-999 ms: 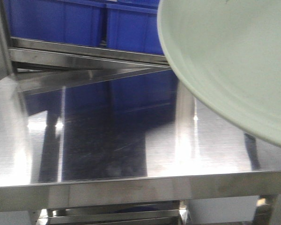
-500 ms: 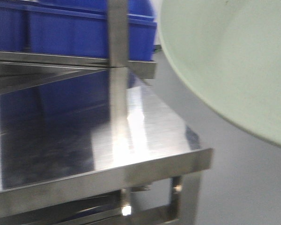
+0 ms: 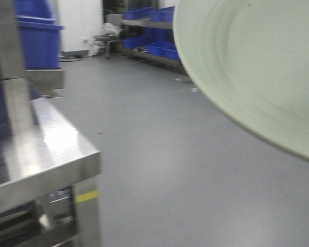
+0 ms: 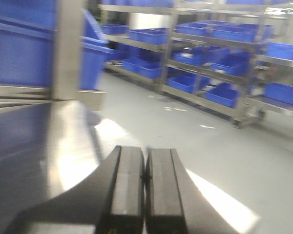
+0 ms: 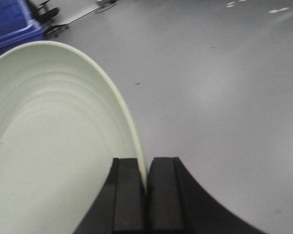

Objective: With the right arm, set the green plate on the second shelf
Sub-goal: 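Drive across the floor carrying the plate in the right gripper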

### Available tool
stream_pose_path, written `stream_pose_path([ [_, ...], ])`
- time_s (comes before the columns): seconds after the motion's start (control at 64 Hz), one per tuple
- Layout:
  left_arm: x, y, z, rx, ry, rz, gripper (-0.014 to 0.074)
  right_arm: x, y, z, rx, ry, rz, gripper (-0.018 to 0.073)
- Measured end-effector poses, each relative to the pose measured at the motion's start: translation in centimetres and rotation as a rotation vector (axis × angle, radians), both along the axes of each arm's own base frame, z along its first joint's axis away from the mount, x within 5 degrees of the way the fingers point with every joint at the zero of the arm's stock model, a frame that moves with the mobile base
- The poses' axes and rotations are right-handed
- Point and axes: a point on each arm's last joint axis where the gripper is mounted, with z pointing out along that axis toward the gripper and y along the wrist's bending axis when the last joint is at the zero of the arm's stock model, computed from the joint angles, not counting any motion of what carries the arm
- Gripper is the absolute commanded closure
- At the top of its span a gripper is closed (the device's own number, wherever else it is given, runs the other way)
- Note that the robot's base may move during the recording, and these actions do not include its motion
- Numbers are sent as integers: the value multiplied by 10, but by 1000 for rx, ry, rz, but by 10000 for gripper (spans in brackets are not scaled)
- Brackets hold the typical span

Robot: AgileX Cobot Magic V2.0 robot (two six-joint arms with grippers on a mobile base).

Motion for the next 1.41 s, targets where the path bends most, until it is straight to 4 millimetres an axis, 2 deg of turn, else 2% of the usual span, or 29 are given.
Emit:
stream_pose_path([
  [1.405,0,0,0,0,0,0,466,0,0,0,0,0,0,503],
])
